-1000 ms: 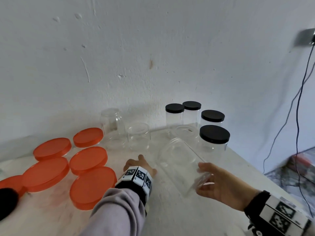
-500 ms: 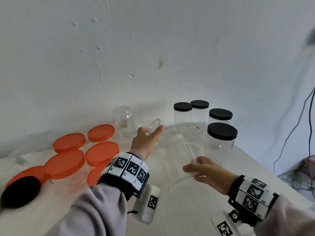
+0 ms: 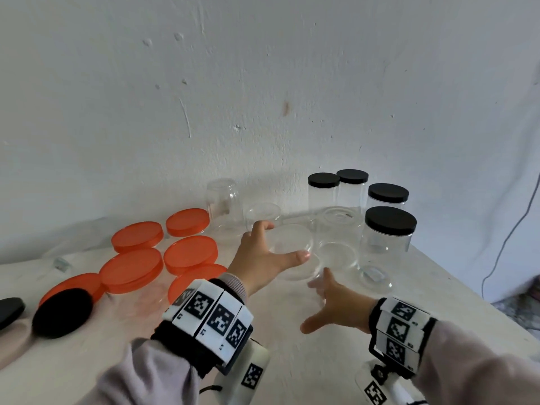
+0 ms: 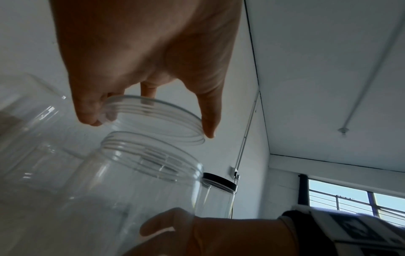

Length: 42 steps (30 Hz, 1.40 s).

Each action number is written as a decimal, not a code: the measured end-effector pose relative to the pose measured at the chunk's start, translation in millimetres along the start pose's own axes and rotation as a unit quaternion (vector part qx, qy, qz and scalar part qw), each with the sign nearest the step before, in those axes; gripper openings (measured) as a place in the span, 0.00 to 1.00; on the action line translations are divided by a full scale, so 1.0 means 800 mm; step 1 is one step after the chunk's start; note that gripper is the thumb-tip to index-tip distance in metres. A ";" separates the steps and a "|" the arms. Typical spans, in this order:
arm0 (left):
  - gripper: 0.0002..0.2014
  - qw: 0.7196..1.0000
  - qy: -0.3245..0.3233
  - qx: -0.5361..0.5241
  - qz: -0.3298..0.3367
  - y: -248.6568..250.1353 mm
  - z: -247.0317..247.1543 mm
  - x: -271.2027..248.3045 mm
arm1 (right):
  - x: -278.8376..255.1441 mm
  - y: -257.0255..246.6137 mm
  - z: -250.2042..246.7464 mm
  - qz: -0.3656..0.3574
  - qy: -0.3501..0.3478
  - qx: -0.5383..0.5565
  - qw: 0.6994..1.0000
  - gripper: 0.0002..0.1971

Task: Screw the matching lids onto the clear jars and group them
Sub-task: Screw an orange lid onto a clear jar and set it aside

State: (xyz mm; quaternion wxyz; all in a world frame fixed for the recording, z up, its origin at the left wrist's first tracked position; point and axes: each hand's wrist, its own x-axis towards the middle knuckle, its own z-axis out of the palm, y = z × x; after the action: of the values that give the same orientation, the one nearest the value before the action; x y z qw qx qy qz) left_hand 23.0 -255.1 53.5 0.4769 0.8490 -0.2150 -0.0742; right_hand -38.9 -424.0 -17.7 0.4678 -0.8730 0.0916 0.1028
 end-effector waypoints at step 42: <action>0.63 0.989 -0.096 -0.080 -0.078 -0.067 0.022 -0.043 | -0.024 -0.109 -0.058 -0.094 -0.098 -0.203 0.970 0.52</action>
State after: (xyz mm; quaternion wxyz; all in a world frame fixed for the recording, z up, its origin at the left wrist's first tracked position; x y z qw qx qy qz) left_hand 2.0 -229.2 -3.6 0.5134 0.8112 -0.1859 -0.2092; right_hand -30.4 -414.1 81.7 0.2955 -0.9400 -0.0599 0.1594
